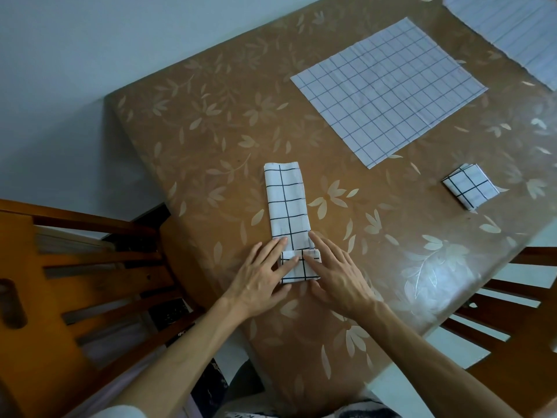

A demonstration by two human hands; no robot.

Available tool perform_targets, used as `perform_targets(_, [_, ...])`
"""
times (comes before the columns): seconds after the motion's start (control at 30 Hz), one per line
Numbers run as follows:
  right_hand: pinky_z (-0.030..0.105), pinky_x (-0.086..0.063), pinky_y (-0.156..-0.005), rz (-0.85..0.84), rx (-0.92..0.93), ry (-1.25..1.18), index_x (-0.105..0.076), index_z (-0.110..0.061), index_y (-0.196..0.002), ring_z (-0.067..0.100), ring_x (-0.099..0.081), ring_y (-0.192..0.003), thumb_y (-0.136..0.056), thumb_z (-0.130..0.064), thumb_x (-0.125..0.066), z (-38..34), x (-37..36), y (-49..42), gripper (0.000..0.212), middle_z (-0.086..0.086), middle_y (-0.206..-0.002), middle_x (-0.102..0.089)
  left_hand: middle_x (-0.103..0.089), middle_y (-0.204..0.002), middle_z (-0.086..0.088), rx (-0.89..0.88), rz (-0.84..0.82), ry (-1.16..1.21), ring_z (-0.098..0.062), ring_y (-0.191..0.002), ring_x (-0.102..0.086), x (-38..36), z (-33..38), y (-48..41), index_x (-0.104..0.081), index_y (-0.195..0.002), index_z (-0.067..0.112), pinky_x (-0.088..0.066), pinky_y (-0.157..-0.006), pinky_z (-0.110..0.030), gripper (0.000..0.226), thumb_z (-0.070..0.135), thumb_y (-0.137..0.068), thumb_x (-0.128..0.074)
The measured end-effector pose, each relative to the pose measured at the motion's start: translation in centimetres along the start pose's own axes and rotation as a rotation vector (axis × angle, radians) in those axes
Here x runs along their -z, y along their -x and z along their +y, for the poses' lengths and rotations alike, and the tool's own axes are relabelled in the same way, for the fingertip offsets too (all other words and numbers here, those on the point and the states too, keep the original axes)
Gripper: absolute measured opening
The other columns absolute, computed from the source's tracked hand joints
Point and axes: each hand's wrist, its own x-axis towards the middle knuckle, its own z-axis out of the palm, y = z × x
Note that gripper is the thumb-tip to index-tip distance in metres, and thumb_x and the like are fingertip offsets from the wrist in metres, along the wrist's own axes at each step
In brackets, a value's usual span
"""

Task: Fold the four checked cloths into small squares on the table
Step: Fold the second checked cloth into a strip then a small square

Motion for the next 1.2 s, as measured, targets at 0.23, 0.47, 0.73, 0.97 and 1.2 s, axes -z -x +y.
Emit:
perform_targets(0.23, [0.046, -0.038, -0.109, -0.067, -0.011, -0.013, -0.049, -0.026, -0.139, 0.03, -0.028, -0.143, -0.083, -0.032, -0.063, 0.4, 0.2, 0.7, 0.058, 0.007, -0.16, -0.026, -0.015, -0.165, -0.009, -0.015, -0.002, 0.072, -0.025, -0.153, -0.006, 0.5, -0.1, -0.2, -0.032, -0.152, 0.036, -0.011, -0.123, -0.049, 0.063, 0.047, -0.092, -0.046])
perform_targets(0.47, [0.045, -0.025, -0.116, -0.14, -0.034, -0.008, -0.038, -0.031, -0.147, 0.028, -0.007, -0.151, -0.078, -0.029, -0.052, 0.3, 0.8, 0.4, 0.07, 0.011, -0.164, -0.006, -0.019, -0.165, -0.001, 0.023, -0.027, 0.088, -0.017, -0.153, -0.01, 1.0, -0.2, -1.0, -0.033, -0.152, 0.019, -0.016, -0.122, -0.049, 0.079, 0.049, -0.082, -0.052])
perform_targets(0.73, [0.044, -0.019, -0.117, -0.16, -0.019, -0.089, -0.044, -0.031, -0.146, 0.028, -0.007, -0.151, -0.081, -0.045, -0.023, -0.2, 1.6, -0.7, 0.07, 0.01, -0.164, -0.007, -0.024, -0.161, -0.01, 0.012, -0.03, 0.039, -0.025, -0.147, -0.022, 1.7, -0.2, -2.4, -0.037, -0.151, 0.015, -0.024, -0.119, -0.046, 0.086, 0.056, -0.077, -0.053])
perform_targets(0.97, [0.046, -0.037, -0.112, -0.082, -0.064, -0.078, -0.04, -0.02, -0.145, 0.028, -0.03, -0.143, -0.087, -0.032, -0.06, 0.7, 0.5, 0.7, 0.062, 0.003, -0.159, -0.026, -0.024, -0.16, -0.017, -0.025, 0.015, -0.043, -0.03, -0.14, -0.031, 1.7, -0.4, -2.4, -0.038, -0.15, 0.014, -0.029, -0.117, -0.045, 0.078, 0.061, -0.088, -0.042])
perform_targets(1.2, [0.041, -0.051, -0.093, 0.128, -0.054, -0.197, -0.062, -0.014, -0.122, 0.027, -0.056, -0.111, -0.085, -0.014, -0.069, 1.1, -0.4, 0.0, 0.038, 0.003, -0.132, -0.058, -0.046, -0.149, -0.004, 0.045, 0.063, 0.182, -0.021, -0.126, -0.045, 3.4, -0.2, -2.9, -0.059, -0.136, 0.02, -0.034, -0.111, -0.037, 0.057, 0.056, -0.1, -0.033])
